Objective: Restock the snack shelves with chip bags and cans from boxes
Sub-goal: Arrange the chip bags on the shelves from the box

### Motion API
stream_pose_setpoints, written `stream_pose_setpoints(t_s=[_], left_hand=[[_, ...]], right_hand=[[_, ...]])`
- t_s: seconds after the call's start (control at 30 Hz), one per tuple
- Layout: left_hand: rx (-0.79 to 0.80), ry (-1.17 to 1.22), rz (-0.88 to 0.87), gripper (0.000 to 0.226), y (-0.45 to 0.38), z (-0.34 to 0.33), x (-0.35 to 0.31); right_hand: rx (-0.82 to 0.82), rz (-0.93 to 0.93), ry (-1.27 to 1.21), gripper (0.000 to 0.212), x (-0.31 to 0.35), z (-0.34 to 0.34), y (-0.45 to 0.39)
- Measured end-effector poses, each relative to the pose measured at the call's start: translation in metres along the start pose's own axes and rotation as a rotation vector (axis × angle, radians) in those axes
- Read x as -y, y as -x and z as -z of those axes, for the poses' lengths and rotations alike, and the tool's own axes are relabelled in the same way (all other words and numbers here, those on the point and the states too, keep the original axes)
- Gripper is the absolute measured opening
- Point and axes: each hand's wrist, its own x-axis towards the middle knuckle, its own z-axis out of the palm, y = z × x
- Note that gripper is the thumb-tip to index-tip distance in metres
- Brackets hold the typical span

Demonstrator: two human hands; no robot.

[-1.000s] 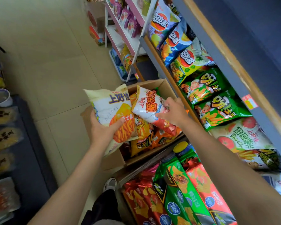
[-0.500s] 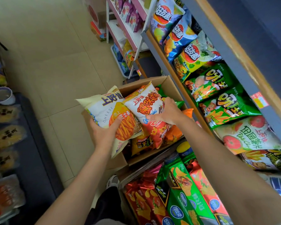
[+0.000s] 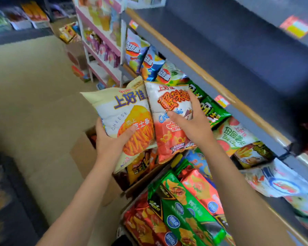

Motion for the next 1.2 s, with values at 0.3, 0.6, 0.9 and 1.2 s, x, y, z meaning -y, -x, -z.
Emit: stream_pose_setpoints(t_s=[0.3,0.6,0.9,1.2], left_hand=[[0.523,-0.158,-0.165,0.101,0.108,-0.168,-0.036],[0.704,-0.238,-0.126,0.075,0.205,-0.284,-0.012],[0.616,-0.223,-0.044,0.081,0.203,-0.295,-0.006],[0.627,-0.25,0.004,0.082,0.197,-0.298,0.001]], right_hand=[[-0.667,-0.14,0.045,0.095,-0.045,0.213,0.142],[-0.957,-0.386,0.283,0.092,-0.127,0.343,0.193],[-1.165,-0.3,0.431,0.089,-0.142,0.332,0.092],[-1.466,-0.156,0.475,0.098,-0.161,0.324,0.073]])
